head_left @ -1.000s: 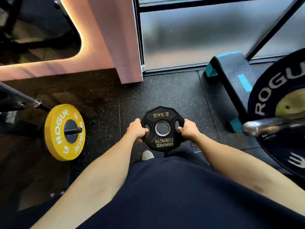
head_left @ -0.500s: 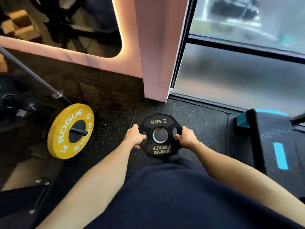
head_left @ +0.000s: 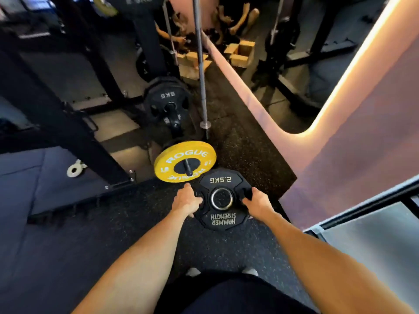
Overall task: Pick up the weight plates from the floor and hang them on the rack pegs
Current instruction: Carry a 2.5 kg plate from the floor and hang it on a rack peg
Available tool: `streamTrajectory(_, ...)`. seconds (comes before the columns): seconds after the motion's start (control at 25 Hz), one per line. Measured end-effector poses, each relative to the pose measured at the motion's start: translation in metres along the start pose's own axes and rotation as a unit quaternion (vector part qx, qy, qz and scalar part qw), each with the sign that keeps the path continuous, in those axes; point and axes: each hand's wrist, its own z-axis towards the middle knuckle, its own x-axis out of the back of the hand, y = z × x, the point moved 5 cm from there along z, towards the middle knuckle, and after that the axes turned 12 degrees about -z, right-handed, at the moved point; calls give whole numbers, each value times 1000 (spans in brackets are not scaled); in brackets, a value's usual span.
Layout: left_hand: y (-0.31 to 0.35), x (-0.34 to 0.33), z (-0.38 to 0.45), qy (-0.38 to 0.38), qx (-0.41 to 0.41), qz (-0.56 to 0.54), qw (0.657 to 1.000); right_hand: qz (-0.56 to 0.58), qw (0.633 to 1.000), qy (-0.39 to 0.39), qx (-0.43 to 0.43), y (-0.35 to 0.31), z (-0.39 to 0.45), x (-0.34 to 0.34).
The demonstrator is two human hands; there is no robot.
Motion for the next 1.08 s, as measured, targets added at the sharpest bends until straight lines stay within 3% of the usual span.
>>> streamTrajectory(0.36, 101, 193, -13, 190, -137, -84, 969, -6, 973, 110, 203, -201, 41, 122)
streamTrajectory(0.68, 224, 337, -64, 288, -257, -68, 920, 46, 909, 199, 364, -336, 5, 262)
streamTrajectory(0.88, 283, 384, -100, 373, -322, 45, 869, 44, 880, 265, 391, -382, -15, 328)
streamTrajectory(1.08, 314, 412, -100, 455, -327, 159, 813, 60, 873, 287, 391, -414, -3, 356)
